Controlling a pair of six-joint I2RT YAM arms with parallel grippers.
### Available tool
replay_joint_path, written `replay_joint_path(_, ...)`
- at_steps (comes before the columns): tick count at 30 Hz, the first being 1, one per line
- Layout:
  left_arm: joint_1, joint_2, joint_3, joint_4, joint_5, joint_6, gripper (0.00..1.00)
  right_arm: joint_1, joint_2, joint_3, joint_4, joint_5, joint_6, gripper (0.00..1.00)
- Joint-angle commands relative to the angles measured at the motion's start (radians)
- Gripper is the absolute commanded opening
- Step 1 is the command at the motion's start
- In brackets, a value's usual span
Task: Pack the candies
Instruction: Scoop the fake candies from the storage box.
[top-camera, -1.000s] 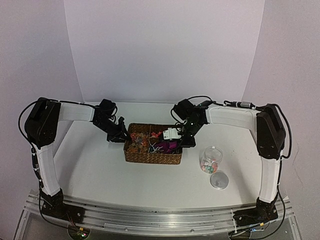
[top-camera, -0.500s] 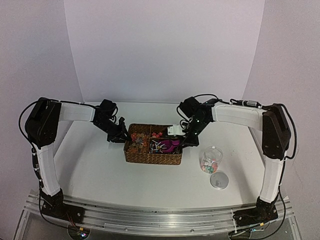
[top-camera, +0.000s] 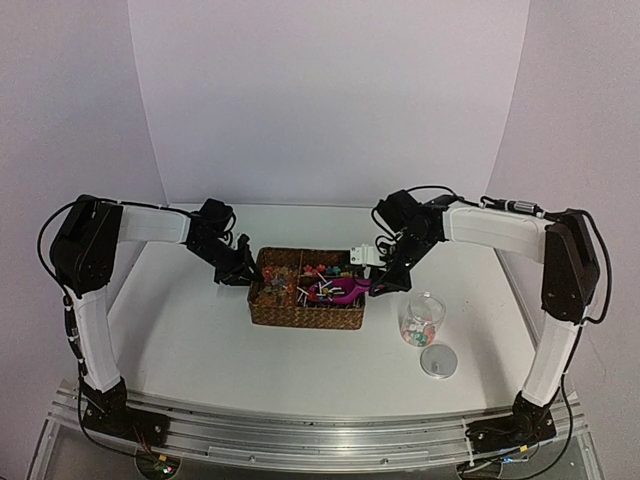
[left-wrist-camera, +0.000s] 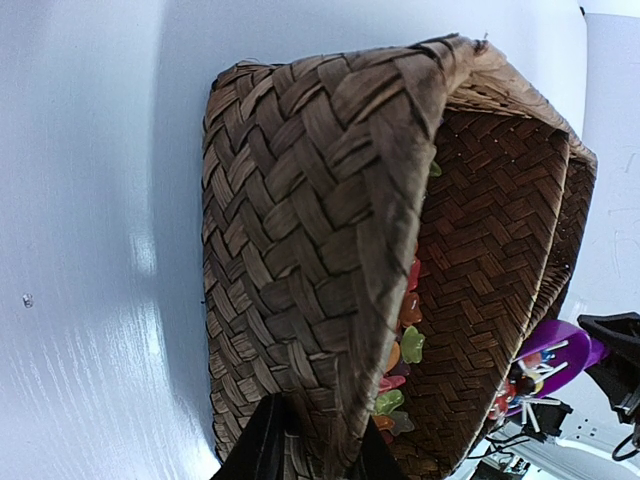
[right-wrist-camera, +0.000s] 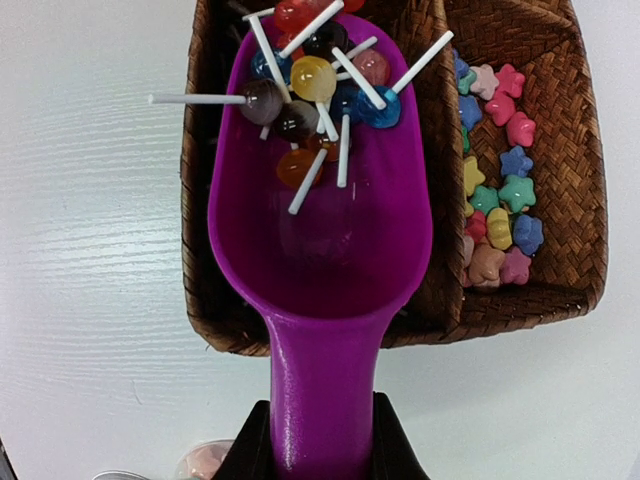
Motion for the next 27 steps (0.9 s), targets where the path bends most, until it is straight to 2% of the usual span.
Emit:
replay_joint_path(1,-0.013,0.003,0.021,0.007,0.025,0.004,0.19,-0.01,-0.058,-0.015,0.025,-0.057,0.023,0.0)
replay_joint_path(27,-0.013,0.004,0.025,0.005,0.024,0.003,0.19,-0.082,-0.241,-0.128,0.106,-0.091,-0.006,0.0)
